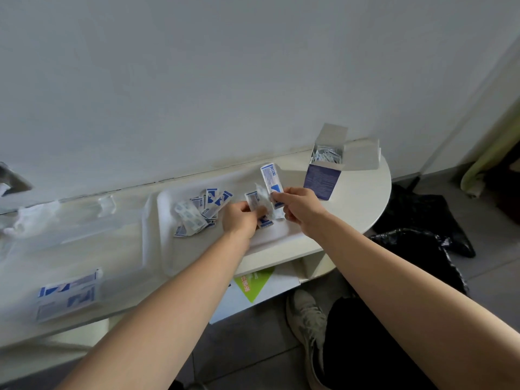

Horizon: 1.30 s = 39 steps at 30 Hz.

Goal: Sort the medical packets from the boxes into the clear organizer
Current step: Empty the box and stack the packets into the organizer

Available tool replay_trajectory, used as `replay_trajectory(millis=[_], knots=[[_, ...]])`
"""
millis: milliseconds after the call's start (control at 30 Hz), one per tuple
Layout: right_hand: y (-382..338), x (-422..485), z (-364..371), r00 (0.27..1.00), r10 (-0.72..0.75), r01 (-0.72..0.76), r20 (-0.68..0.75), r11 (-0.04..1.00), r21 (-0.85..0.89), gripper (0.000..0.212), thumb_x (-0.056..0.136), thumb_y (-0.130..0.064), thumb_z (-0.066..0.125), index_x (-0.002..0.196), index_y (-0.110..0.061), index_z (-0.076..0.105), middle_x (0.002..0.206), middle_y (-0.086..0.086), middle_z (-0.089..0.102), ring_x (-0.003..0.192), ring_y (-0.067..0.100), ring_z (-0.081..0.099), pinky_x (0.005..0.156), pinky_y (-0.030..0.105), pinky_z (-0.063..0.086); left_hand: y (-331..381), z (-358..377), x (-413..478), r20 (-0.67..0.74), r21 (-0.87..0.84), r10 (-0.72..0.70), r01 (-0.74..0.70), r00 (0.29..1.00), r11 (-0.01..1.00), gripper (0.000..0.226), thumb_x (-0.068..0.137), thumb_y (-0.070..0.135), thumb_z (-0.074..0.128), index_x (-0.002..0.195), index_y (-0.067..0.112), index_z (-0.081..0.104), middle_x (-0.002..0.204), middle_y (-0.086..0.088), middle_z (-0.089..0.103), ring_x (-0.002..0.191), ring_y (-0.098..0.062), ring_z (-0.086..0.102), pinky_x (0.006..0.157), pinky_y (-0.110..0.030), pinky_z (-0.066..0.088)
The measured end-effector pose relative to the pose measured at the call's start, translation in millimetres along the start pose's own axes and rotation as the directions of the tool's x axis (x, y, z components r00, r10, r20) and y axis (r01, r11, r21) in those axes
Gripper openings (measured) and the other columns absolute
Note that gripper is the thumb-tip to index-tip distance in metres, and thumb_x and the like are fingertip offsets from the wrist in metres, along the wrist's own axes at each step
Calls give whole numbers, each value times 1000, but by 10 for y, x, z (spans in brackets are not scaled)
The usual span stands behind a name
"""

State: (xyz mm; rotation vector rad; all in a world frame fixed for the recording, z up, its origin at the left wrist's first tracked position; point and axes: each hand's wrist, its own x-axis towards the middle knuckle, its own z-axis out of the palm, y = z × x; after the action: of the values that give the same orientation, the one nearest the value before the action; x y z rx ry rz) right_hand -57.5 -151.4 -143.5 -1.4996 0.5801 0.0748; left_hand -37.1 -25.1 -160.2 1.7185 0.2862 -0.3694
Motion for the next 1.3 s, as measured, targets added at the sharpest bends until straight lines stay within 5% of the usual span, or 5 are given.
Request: replay_trajectory(millis=[500, 700, 867, 1100, 1300], knots=[[-47, 75, 7, 957, -263, 220, -120, 933, -285, 8, 81, -21, 70, 75, -16, 68, 74, 4, 66, 66, 15, 57, 63, 30, 46, 14, -228, 48, -28, -65, 103, -104, 994, 992, 9, 90, 24, 65, 88, 23, 73, 73, -4, 60, 64, -15, 45, 63, -25, 35], [-127, -161, 187, 954, -98, 201, 283, 910, -363, 8, 86, -19, 68, 78, -17, 69, 70, 0, 63, 62, 11, 47, 57, 19, 37, 25, -369, 17, -43, -200, 5, -13, 999, 980, 14, 89, 4, 60, 97, 11, 68, 69, -2, 62, 54, -10, 49, 45, -18, 38], [-75, -191, 313, 939, -198, 326, 282, 780, -535, 19, 88, -24, 66, 80, -7, 70, 65, 0, 59, 57, 11, 42, 46, 10, 29, 69, -545, -94, 41, -345, -27, 40, 999, 938, 21, 93, 1, 47, 87, 11, 64, 80, -7, 66, 65, -17, 60, 53, -22, 51], [26, -159, 394, 811, -418, 538, 409, 257, -803, 15, 90, -24, 61, 94, -16, 72, 82, 10, 67, 77, 28, 58, 61, 33, 44, -24, -829, -63, 66, 204, 255, -263, 965, 943, 18, 84, 19, 61, 98, 21, 72, 81, 6, 63, 74, -11, 55, 71, -24, 45], [128, -125, 401, 746, -491, 573, 450, 130, -809, 15, 88, -17, 57, 101, -21, 64, 82, 5, 67, 76, 28, 61, 60, 35, 49, -128, -780, -44, 50, 496, 402, -372, 914, 785, 14, 84, 14, 68, 92, 23, 75, 90, 9, 72, 84, -8, 62, 73, -21, 45]])
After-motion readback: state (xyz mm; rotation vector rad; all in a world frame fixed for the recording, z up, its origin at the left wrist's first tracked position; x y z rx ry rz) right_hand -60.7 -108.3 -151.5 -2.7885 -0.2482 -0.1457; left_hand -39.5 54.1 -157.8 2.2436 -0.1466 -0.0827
